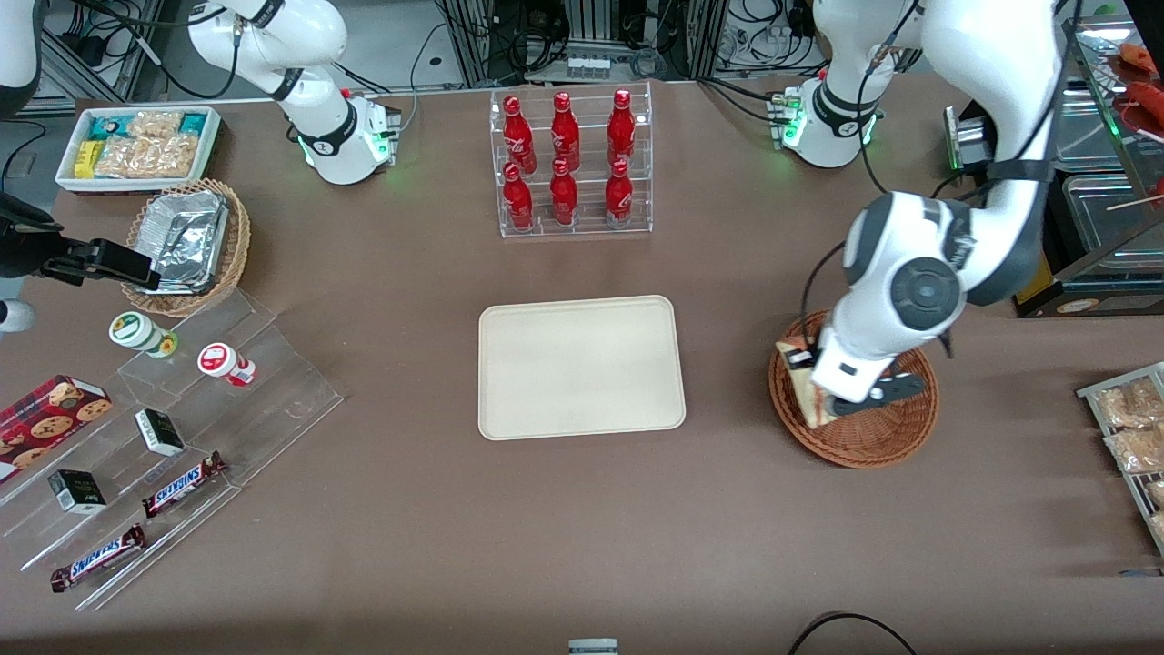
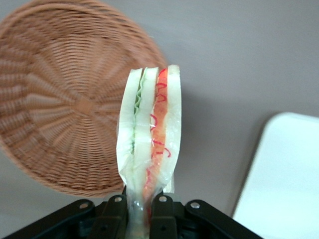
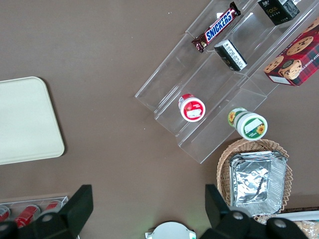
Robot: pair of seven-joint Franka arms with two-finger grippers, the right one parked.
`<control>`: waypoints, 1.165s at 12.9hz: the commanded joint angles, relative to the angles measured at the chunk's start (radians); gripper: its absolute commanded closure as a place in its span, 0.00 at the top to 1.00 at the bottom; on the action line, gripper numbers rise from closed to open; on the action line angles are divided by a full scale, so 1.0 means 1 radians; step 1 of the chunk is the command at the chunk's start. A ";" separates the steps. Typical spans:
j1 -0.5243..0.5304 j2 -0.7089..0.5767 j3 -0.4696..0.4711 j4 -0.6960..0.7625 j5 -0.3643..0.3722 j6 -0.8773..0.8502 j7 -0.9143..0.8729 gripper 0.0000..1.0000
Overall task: Place sandwich from basket to tray
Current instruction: 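Lift the sandwich and carry it with the left gripper over the beige tray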
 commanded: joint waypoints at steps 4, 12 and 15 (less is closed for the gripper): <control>-0.196 0.194 0.007 0.224 -0.050 -0.013 -0.063 0.00; -0.409 0.412 0.007 0.502 -0.050 -0.008 -0.340 0.00; -0.460 0.486 0.003 0.570 -0.052 -0.007 -0.395 0.00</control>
